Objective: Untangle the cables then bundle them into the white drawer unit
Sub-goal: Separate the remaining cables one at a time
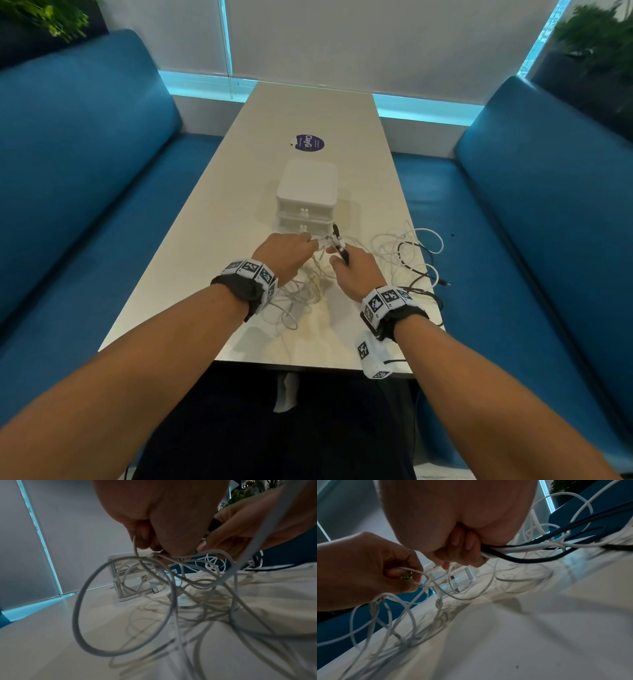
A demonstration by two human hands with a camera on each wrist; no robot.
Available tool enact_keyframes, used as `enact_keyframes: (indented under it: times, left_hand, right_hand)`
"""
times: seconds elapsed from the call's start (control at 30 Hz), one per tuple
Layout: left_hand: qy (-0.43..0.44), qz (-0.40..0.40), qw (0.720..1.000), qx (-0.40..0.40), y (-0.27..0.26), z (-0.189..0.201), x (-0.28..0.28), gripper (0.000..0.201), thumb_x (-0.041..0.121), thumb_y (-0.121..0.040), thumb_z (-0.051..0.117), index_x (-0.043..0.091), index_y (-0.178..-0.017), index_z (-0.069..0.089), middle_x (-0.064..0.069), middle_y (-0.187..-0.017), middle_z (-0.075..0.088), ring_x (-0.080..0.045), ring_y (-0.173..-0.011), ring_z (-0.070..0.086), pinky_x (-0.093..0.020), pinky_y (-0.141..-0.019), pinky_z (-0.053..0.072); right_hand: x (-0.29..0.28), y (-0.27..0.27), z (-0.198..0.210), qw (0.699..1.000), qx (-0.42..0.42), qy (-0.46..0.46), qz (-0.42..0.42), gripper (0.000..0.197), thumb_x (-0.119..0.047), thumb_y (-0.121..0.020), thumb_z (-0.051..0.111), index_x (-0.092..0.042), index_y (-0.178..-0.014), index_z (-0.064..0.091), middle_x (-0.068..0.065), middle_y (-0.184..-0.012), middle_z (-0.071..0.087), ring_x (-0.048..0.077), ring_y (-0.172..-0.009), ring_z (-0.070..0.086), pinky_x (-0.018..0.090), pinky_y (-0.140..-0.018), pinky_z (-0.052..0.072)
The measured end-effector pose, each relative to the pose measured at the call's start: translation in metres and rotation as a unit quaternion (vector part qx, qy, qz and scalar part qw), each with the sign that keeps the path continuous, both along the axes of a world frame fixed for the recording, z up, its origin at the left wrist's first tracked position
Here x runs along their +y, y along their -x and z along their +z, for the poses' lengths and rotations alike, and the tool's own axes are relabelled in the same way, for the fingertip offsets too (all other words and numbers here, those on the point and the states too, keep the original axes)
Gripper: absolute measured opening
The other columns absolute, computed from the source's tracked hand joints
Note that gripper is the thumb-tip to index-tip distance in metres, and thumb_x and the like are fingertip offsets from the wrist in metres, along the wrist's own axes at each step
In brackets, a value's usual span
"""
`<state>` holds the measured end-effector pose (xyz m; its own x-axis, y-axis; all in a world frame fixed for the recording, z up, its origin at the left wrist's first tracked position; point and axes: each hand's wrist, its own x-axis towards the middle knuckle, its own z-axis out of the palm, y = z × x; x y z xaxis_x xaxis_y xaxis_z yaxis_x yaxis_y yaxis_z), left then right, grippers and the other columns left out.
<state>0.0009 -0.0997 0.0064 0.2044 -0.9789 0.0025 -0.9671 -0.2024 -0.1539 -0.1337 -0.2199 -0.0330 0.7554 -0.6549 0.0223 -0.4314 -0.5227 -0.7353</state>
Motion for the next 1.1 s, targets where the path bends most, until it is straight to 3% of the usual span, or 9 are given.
enact_keyframes:
  times: [0.17, 0.3, 0.37, 0.47, 0.57, 0.67, 0.83, 0.97, 1.1]
  left_hand:
    - [0.041, 0.010, 0.996, 0.073, 0.001, -0.003, -0.005, 0.040, -0.013, -0.079, 0.053, 0.011, -0.111, 0.047, -0.005, -0.108, 0.048, -0.021, -0.082, 0.043, -0.032, -0.061, 0.032]
    - [0.075, -0.036, 0.993, 0.089, -0.002, -0.003, -0.006, 0.049, -0.020, -0.075, 0.052, 0.008, -0.115, 0.052, -0.006, -0.111, 0.049, -0.022, -0.095, 0.047, -0.028, -0.067, 0.029]
    - [0.088, -0.048, 0.992, 0.080, -0.003, -0.004, -0.006, 0.051, -0.021, -0.075, 0.050, 0.008, -0.117, 0.053, -0.005, -0.112, 0.050, -0.023, -0.101, 0.048, -0.026, -0.068, 0.027]
    - [0.073, -0.021, 0.996, 0.039, -0.007, -0.005, 0.000, 0.046, -0.014, -0.081, 0.050, 0.013, -0.118, 0.052, -0.004, -0.111, 0.054, -0.025, -0.100, 0.054, -0.033, -0.068, 0.035]
    - [-0.010, 0.017, 0.999, -0.033, -0.017, -0.008, 0.008, 0.037, -0.007, -0.088, 0.051, 0.015, -0.117, 0.051, -0.004, -0.112, 0.059, -0.027, -0.105, 0.056, -0.035, -0.084, 0.040]
    - [-0.043, 0.038, 0.998, -0.036, -0.031, -0.015, 0.017, 0.039, -0.007, -0.088, 0.050, 0.015, -0.120, 0.051, -0.005, -0.116, 0.059, -0.027, -0.110, 0.054, -0.035, -0.089, 0.039]
    - [-0.018, 0.047, 0.997, 0.062, -0.040, -0.024, 0.021, 0.025, 0.019, -0.101, 0.051, 0.016, -0.126, 0.052, -0.007, -0.119, 0.058, -0.029, -0.104, 0.057, -0.037, -0.083, 0.045]
    - [0.014, -0.011, 1.000, -0.006, -0.025, -0.027, 0.010, 0.020, 0.026, -0.106, 0.042, 0.019, -0.118, 0.056, -0.001, -0.098, 0.066, -0.025, -0.087, 0.062, -0.034, -0.078, 0.032]
    - [-0.041, 0.013, 0.998, -0.046, -0.020, -0.029, 0.006, 0.024, 0.021, -0.104, 0.038, 0.022, -0.118, 0.057, -0.001, -0.091, 0.069, -0.025, -0.072, 0.056, -0.035, -0.079, 0.034]
  right_hand:
    - [0.002, -0.003, -0.002, 1.000, 0.020, 0.022, 0.009, 0.012, -0.028, -0.095, 0.056, -0.019, -0.093, 0.064, -0.006, -0.068, 0.058, 0.012, -0.064, 0.052, 0.030, -0.058, 0.035]
    - [-0.002, -0.008, 0.000, 0.999, -0.024, -0.022, -0.008, 0.019, -0.036, -0.093, 0.061, -0.021, -0.102, 0.069, -0.003, -0.088, 0.069, 0.016, -0.081, 0.061, 0.030, -0.069, 0.044]
    - [-0.004, -0.010, 0.002, 1.000, -0.021, -0.014, -0.005, 0.017, -0.040, -0.093, 0.060, -0.025, -0.095, 0.068, -0.005, -0.085, 0.067, 0.017, -0.080, 0.061, 0.031, -0.069, 0.045]
    - [-0.009, -0.006, 0.002, 0.995, 0.058, 0.075, 0.008, 0.022, -0.044, -0.096, 0.055, -0.025, -0.085, 0.060, -0.001, -0.076, 0.062, 0.024, -0.074, 0.058, 0.033, -0.062, 0.043]
    - [-0.017, 0.006, -0.001, 0.972, 0.158, 0.174, 0.018, 0.027, -0.043, -0.099, 0.049, -0.019, -0.095, 0.061, 0.009, -0.088, 0.066, 0.031, -0.080, 0.061, 0.036, -0.066, 0.050]
    - [-0.031, 0.022, -0.004, 0.960, 0.214, 0.179, -0.033, 0.027, -0.037, -0.100, 0.045, -0.017, -0.100, 0.062, 0.011, -0.092, 0.066, 0.032, -0.082, 0.062, 0.037, -0.072, 0.053]
    - [-0.042, 0.036, -0.006, 0.955, 0.243, 0.153, -0.076, 0.027, -0.035, -0.100, 0.043, -0.015, -0.101, 0.063, 0.010, -0.094, 0.066, 0.029, -0.081, 0.060, 0.036, -0.073, 0.051]
    - [-0.033, 0.032, -0.007, 0.955, 0.237, 0.156, -0.089, 0.029, -0.035, -0.100, 0.044, -0.014, -0.105, 0.063, 0.011, -0.101, 0.067, 0.032, -0.092, 0.064, 0.036, -0.075, 0.050]
    - [-0.028, 0.032, -0.003, 0.968, 0.176, 0.122, -0.128, 0.030, -0.031, -0.101, 0.043, -0.007, -0.112, 0.058, 0.017, -0.104, 0.064, 0.036, -0.094, 0.063, 0.041, -0.079, 0.053]
